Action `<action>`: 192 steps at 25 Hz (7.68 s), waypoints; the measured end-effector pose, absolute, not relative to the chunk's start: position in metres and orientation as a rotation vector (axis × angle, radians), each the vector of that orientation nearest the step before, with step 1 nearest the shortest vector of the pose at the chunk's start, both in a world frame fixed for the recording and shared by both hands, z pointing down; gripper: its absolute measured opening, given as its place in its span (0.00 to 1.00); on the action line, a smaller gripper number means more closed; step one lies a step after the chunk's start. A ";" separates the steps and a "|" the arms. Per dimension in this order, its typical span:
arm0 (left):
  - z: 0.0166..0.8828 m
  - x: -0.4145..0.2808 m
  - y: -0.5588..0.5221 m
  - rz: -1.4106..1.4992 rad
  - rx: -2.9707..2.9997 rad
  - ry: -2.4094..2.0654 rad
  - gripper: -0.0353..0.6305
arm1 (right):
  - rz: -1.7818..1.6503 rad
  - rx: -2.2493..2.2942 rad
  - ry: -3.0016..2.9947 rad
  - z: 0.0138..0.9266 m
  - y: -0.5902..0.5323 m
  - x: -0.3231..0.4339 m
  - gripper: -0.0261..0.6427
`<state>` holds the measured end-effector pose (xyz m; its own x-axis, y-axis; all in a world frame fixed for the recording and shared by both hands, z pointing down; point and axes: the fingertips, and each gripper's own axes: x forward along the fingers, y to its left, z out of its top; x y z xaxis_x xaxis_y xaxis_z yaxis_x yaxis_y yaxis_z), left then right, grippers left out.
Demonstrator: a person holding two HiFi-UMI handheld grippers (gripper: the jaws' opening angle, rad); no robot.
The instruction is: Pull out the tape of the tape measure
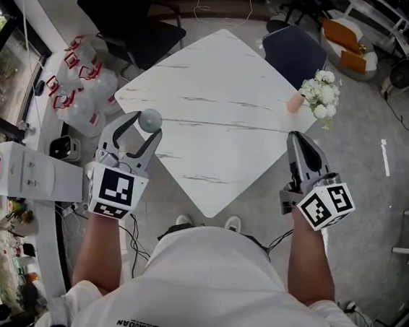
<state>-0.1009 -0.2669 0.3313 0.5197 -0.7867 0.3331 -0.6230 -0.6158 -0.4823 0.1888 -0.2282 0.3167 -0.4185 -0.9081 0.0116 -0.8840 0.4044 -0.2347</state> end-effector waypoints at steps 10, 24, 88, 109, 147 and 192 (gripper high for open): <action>0.346 -0.097 -0.267 -0.783 -2.489 1.171 0.39 | -0.348 -1.597 2.552 0.325 -0.231 0.180 0.07; 0.365 -0.098 -0.282 -0.820 -2.522 1.173 0.39 | -0.395 -1.617 2.550 0.341 -0.247 0.180 0.07; 0.714 -0.089 -0.320 -1.620 -2.835 0.915 0.42 | -1.264 -1.960 2.838 0.703 -0.313 0.188 0.19; 0.590 -0.076 -0.281 -1.193 -2.979 1.085 0.37 | -0.990 -1.872 2.852 0.601 -0.274 0.170 0.18; 0.364 -0.045 -0.207 -0.375 -2.922 1.173 0.06 | -0.382 -1.445 2.816 0.378 -0.193 0.103 0.05; 0.363 -0.044 -0.208 -0.417 -2.867 1.164 0.06 | -0.375 -1.442 2.843 0.382 -0.194 0.101 0.04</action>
<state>-0.0444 -0.2081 0.3629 0.6862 -0.6873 0.2382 -0.6821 -0.7217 -0.1175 0.1007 -0.1942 0.3818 -0.5945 -0.7868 0.1656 -0.8028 0.5696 -0.1762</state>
